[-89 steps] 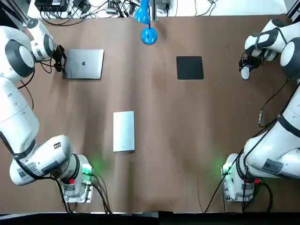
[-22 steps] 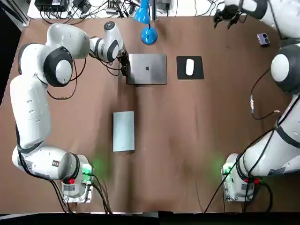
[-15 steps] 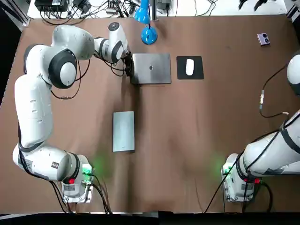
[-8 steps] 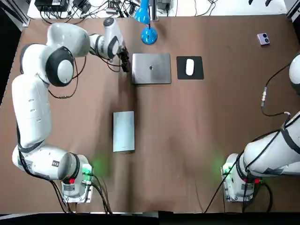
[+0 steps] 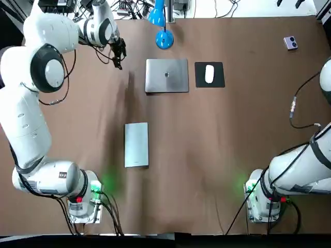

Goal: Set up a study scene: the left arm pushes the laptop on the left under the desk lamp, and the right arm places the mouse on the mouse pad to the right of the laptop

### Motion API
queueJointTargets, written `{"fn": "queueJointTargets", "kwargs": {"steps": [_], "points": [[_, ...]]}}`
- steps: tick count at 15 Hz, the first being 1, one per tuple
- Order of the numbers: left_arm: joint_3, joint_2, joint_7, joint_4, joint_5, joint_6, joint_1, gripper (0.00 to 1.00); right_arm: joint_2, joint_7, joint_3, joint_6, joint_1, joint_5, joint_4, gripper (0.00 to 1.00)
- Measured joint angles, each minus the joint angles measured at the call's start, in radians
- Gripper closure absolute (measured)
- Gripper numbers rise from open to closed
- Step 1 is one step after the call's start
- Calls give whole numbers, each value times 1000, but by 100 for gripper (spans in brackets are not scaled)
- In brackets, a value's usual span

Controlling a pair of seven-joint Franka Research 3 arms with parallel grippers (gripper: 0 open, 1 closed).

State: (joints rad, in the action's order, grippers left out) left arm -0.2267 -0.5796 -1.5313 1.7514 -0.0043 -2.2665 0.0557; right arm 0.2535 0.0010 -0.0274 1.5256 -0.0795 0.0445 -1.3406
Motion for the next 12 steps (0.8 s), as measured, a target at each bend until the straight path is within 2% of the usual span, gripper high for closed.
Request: {"fn": "queueJointTargets", "kwargs": {"steps": [4, 9, 12], "points": [[1, 53, 383, -22, 1, 133, -82, 0, 0, -5, 11, 4, 2, -24, 2, 0], [0, 133, 770, -129, 10, 351, -188, 0, 0, -6, 17, 12, 4, -26, 4, 0], [1, 159, 952, -182, 23, 397, -214, 0, 0, -7, 18, 14, 4, -26, 6, 0]]}}
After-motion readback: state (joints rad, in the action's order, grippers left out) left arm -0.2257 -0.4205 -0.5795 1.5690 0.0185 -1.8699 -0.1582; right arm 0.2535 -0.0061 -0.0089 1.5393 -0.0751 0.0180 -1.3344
